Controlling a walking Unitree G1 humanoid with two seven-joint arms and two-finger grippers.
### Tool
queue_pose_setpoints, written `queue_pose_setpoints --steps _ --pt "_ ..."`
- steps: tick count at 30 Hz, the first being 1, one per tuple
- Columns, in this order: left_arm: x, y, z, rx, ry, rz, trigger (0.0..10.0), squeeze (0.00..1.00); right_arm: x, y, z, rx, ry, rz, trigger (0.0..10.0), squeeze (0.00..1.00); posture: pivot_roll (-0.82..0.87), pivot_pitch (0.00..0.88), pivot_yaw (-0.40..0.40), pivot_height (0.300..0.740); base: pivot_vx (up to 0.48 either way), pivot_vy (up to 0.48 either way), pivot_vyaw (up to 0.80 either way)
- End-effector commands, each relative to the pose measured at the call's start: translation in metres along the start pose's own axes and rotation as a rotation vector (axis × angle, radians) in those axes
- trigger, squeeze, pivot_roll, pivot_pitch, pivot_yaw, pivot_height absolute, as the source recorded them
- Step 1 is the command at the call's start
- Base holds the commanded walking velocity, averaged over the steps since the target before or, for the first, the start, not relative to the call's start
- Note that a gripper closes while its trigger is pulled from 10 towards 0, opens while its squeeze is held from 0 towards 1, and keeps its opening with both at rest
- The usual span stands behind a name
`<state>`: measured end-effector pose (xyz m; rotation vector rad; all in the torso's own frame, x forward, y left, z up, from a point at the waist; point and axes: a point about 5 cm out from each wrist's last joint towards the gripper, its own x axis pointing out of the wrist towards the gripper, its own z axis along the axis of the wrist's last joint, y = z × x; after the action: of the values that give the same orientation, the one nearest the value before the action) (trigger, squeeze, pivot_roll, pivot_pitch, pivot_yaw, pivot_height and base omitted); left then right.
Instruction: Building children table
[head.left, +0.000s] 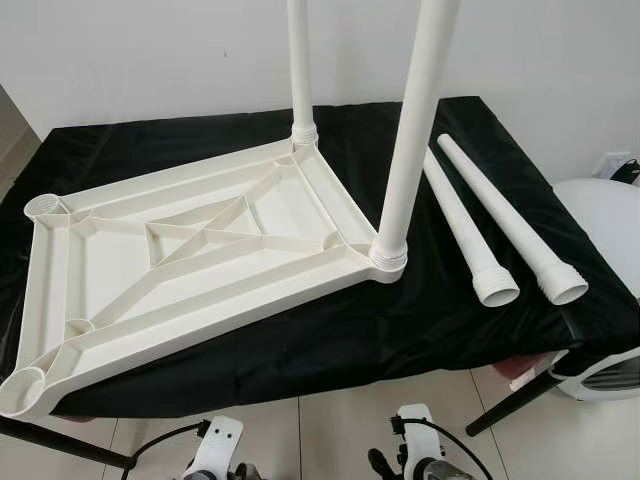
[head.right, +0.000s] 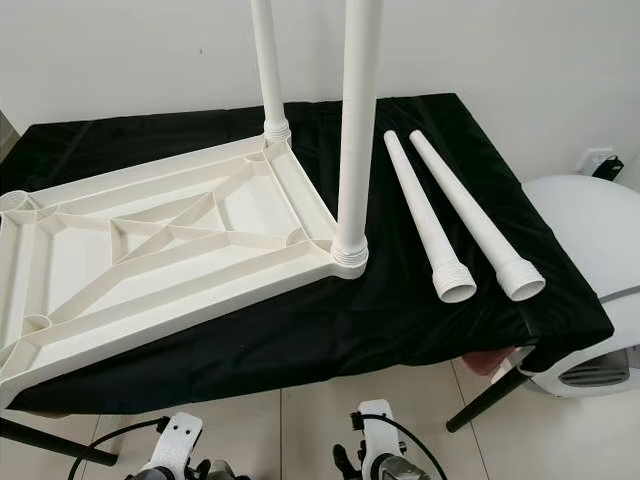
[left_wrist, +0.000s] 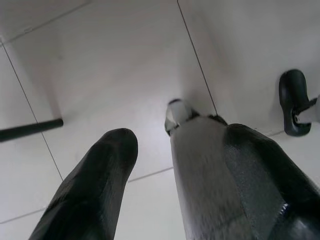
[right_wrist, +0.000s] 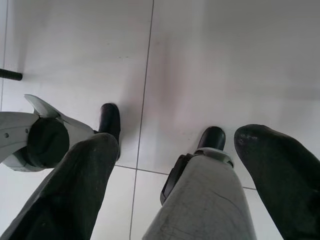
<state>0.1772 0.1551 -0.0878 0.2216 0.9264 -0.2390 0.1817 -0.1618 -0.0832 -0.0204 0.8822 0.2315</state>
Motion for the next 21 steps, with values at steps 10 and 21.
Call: queue_pose_setpoints --steps 10,21 --pt "0.0003 -0.0088 -0.0024 -0.043 0.007 -0.002 10.0 0.00 -0.0001 0.0023 -0.0036 -0.005 0.025 0.015 10.0 0.00 0.02 0.047 0.049 0.740 0.000 0.000 0.00" --pt "0.0005 -0.0110 -0.0015 -0.084 0.000 0.009 10.0 0.00 -0.0008 -0.0027 -0.0018 -0.047 0.032 0.025 10.0 0.00 0.03 0.053 0.012 0.740 0.000 0.000 0.00"
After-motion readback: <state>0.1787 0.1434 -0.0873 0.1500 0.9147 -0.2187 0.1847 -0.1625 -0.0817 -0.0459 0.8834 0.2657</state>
